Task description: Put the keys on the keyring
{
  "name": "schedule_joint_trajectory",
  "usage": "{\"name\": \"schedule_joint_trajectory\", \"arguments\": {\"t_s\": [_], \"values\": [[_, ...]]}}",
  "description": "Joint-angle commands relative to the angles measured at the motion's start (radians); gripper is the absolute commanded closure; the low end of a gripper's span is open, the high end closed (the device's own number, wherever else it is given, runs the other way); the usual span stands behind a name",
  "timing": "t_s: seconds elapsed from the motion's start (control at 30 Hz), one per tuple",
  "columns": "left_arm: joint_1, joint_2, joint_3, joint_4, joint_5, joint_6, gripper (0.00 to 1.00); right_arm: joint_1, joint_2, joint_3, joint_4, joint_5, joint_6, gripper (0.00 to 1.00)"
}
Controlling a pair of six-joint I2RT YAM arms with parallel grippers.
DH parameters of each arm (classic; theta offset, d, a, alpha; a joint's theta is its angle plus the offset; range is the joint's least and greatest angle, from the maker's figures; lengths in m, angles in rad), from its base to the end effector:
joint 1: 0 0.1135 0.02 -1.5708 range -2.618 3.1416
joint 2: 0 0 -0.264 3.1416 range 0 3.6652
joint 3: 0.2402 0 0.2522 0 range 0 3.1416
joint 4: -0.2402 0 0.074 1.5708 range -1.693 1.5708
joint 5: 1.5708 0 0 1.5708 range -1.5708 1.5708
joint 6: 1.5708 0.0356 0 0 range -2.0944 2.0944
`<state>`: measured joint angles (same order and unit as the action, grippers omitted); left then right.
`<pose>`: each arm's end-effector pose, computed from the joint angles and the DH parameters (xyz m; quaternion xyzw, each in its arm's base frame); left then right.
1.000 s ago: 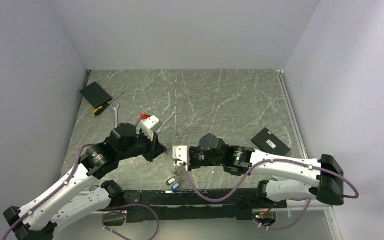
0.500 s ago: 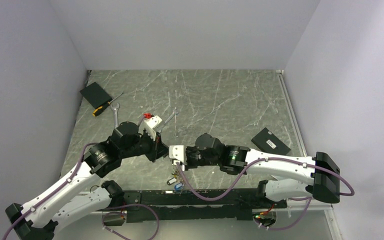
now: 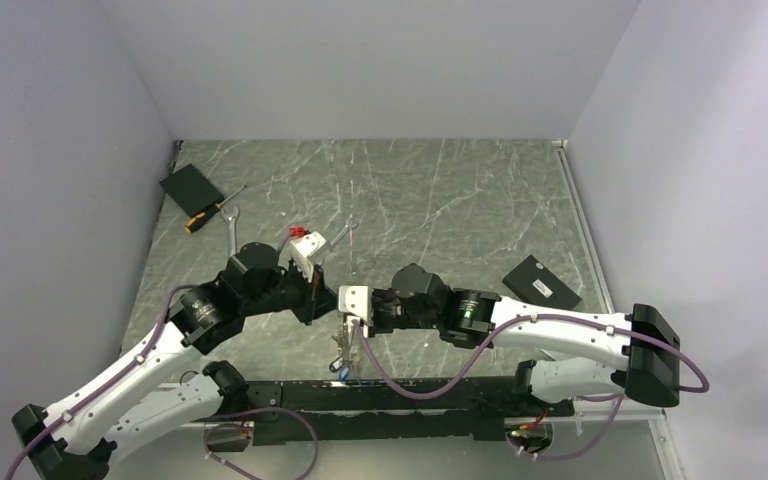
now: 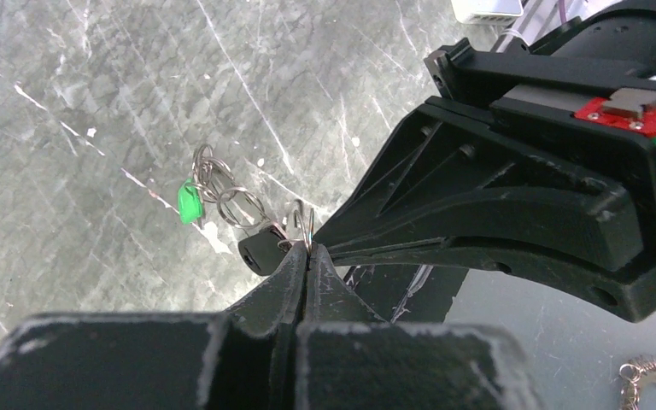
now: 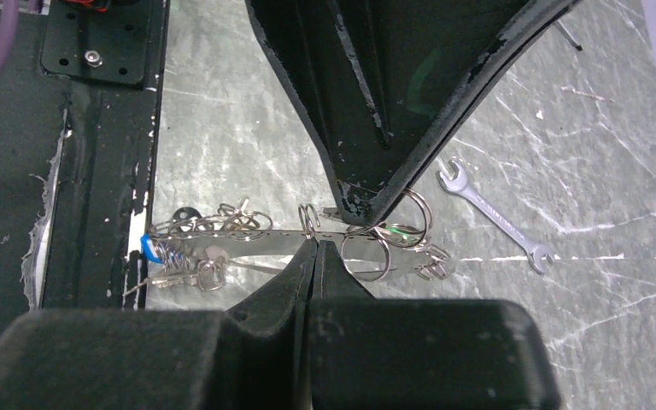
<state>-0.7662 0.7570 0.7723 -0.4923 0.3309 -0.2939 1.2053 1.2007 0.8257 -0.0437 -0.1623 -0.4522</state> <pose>0.1129 -0.1247 0.3091 0.2804 0.7991 -0.3807 0.3714 0.0926 0.2581 0.2814 -0.6459 0.5323 0.2629 0.4799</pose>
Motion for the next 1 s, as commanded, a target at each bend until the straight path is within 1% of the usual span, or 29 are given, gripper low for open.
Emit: {"name": "schedule_joint_trajectory", "arguments": {"t_s": [0.0, 0.53, 0.97], "values": [[0.000, -0.010, -0.002, 0.021, 0.042, -0.002, 1.00, -0.010, -0.022, 0.052, 0.085, -0.002, 0.009, 1.00], [-0.004, -0.004, -0.007, 0.026, 0.043, -0.013, 1.00, -0.019, -0.024, 0.063, 0.082, -0.014, 0.020, 1.00], [-0.007, -0.053, -0.008, 0.017, 0.070, 0.000, 1.00, -0.050, -0.029, 0.035, 0.094, -0.046, 0.039, 1.00]]}}
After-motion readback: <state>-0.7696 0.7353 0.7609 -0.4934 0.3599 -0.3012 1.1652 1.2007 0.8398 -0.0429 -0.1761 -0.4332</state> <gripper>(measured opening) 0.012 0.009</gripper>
